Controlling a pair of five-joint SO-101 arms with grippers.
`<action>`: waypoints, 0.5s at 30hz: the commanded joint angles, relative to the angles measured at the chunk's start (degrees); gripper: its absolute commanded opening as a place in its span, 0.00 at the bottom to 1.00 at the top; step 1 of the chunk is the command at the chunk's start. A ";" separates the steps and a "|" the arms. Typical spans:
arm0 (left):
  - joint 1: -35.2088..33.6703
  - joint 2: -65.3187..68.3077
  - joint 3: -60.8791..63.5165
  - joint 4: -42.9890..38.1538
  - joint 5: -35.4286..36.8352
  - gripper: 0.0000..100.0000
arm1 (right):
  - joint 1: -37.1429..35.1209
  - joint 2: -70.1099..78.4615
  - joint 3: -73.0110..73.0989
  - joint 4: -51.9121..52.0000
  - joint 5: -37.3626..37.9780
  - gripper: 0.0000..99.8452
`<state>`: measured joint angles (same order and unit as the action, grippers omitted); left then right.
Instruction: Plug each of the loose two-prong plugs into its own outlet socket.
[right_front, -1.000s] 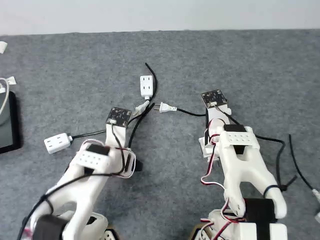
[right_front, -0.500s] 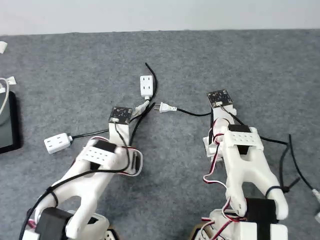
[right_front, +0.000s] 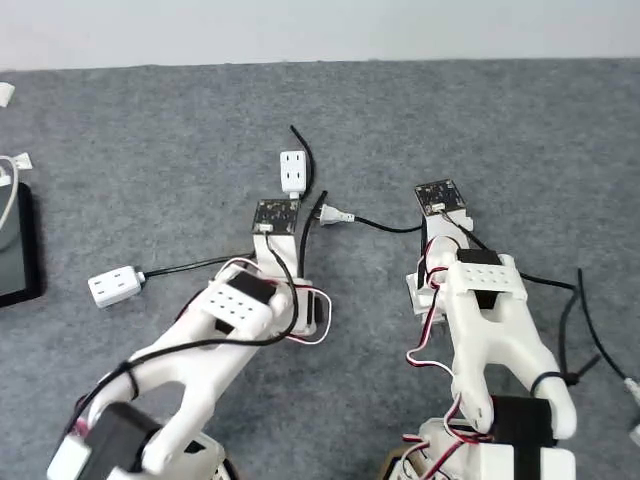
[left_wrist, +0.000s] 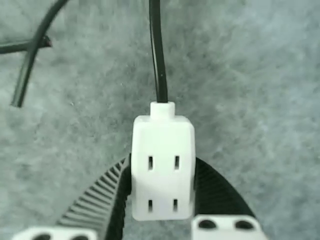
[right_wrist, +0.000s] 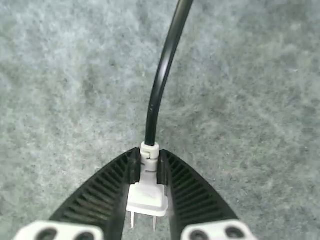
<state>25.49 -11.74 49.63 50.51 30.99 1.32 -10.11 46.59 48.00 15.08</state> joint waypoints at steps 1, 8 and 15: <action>0.35 7.12 -5.76 0.35 0.70 0.01 | 0.75 -0.66 -2.29 0.22 -0.62 0.01; 1.32 11.78 -9.80 -1.67 3.08 0.02 | 0.75 -0.66 -2.29 0.13 -0.70 0.01; 3.87 10.02 -2.86 -9.32 7.03 0.30 | 0.75 -0.66 -2.29 0.04 -0.62 0.01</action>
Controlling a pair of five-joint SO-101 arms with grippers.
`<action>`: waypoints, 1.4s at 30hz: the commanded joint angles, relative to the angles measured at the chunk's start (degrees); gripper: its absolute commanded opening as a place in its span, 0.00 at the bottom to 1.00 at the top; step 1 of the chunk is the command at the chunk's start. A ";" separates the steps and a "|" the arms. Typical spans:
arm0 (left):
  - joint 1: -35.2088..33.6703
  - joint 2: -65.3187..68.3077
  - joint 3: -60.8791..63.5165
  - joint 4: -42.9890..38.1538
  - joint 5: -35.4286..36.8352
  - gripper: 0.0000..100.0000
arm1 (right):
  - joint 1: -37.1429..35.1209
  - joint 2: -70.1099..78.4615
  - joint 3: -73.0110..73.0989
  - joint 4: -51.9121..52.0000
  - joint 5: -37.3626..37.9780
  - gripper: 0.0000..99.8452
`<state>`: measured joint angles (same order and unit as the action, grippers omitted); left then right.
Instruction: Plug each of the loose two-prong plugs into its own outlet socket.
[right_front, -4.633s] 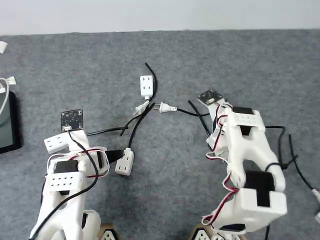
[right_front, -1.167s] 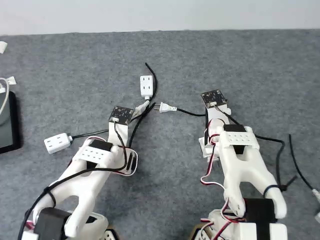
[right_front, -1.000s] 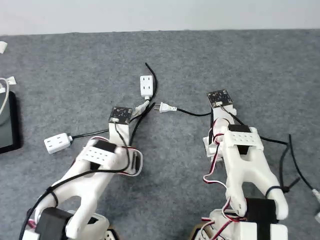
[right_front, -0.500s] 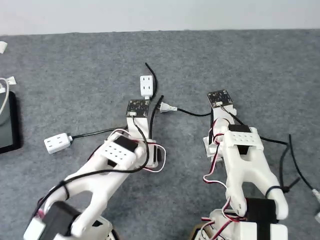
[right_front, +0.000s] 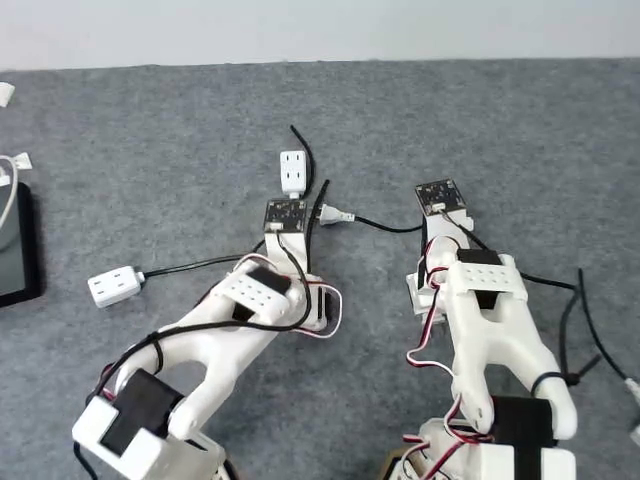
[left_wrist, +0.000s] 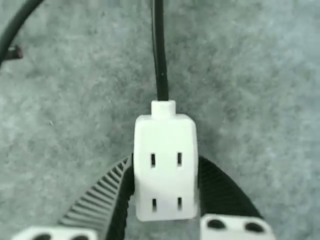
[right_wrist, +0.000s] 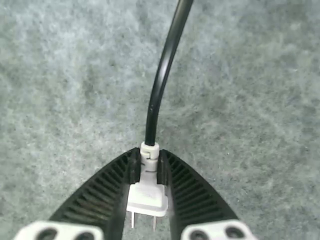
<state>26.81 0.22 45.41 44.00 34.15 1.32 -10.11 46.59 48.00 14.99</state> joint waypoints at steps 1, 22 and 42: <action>3.25 -2.46 1.63 -1.76 4.31 0.36 | 0.75 -0.66 -2.29 0.04 -0.53 0.01; -1.93 -43.25 15.96 13.36 -9.05 0.33 | 0.22 -1.80 -2.64 0.66 -1.05 0.01; -21.63 -19.16 12.44 9.41 -45.45 0.03 | -31.08 -49.63 -1.67 18.24 1.85 0.01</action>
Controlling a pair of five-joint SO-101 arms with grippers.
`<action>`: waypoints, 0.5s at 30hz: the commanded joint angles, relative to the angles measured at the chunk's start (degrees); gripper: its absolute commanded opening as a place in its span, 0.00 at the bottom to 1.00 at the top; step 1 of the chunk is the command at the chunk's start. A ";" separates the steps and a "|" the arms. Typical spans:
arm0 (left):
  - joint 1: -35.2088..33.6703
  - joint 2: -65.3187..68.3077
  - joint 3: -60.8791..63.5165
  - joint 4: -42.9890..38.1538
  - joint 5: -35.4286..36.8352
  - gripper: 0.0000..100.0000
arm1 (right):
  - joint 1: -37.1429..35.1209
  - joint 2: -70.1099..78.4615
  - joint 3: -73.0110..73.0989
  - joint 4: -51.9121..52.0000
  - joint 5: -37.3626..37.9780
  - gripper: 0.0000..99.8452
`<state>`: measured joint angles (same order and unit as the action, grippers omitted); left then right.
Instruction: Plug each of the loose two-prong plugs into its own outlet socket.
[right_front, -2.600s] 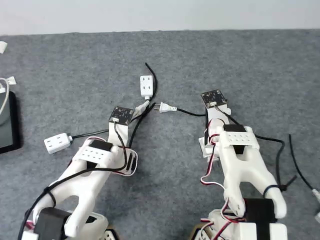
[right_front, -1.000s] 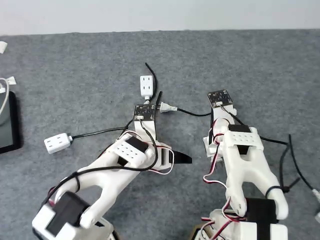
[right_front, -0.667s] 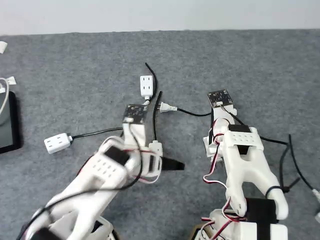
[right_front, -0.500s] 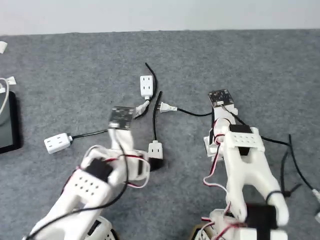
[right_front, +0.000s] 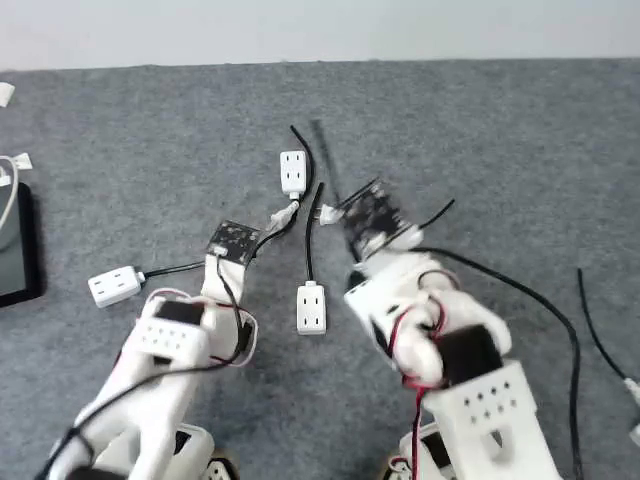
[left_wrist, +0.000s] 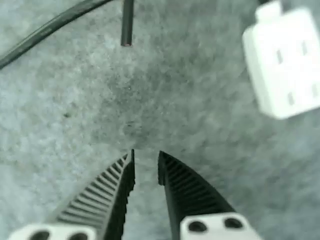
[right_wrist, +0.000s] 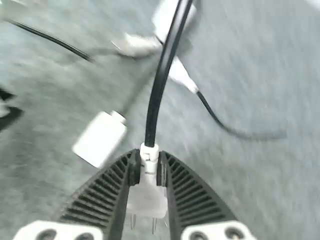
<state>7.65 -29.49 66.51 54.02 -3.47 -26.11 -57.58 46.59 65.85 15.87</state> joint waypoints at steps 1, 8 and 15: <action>-2.55 13.10 -10.68 1.14 -8.88 0.03 | -4.62 -2.15 -1.67 0.13 1.05 0.01; -0.62 18.46 -15.87 6.59 -17.14 0.01 | -10.51 -2.15 1.93 -2.24 0.79 0.01; 3.25 9.23 -8.13 3.87 -19.69 0.01 | -13.85 -2.15 9.14 -7.60 0.70 0.01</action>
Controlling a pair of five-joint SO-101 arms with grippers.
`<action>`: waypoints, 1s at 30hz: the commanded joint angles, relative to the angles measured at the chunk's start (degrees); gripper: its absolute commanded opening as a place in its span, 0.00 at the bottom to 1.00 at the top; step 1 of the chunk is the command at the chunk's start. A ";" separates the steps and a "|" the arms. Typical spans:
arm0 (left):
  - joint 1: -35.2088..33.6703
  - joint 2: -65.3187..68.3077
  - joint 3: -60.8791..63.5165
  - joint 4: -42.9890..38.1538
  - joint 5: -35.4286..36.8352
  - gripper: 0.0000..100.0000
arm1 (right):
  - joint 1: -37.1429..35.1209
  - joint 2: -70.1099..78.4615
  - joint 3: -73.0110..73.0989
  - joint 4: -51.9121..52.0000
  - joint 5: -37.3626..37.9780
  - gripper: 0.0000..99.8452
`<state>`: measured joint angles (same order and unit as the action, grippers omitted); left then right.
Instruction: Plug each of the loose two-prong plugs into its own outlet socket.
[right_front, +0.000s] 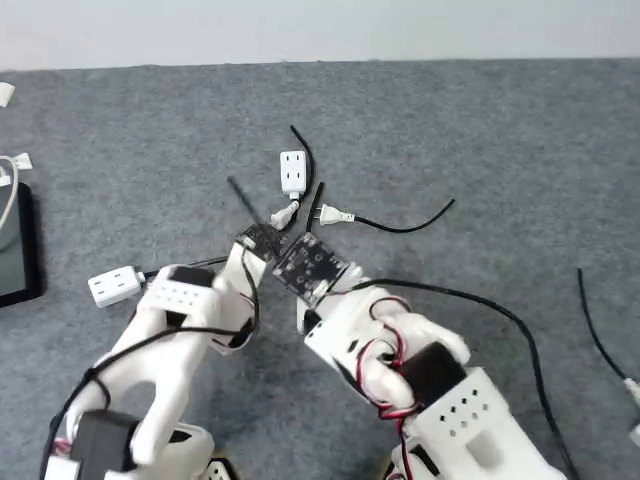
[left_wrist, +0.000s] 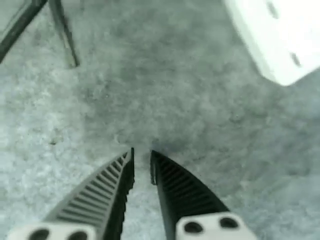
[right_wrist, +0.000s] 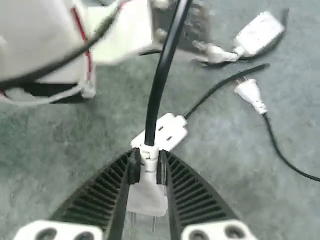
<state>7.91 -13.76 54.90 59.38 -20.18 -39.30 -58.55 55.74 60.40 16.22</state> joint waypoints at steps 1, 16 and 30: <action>3.60 -8.62 5.05 -2.20 -3.43 0.01 | -0.66 -1.10 0.09 -2.15 0.26 0.01; 9.49 -35.16 20.53 -3.60 -5.80 0.01 | -0.84 -1.10 0.09 -3.47 -1.85 0.01; 7.47 -35.69 21.76 -12.13 12.40 0.01 | 5.49 10.33 7.03 -24.84 -16.35 0.01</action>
<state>16.79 -48.40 77.41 49.71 -12.26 -34.55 -52.40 63.38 40.44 1.36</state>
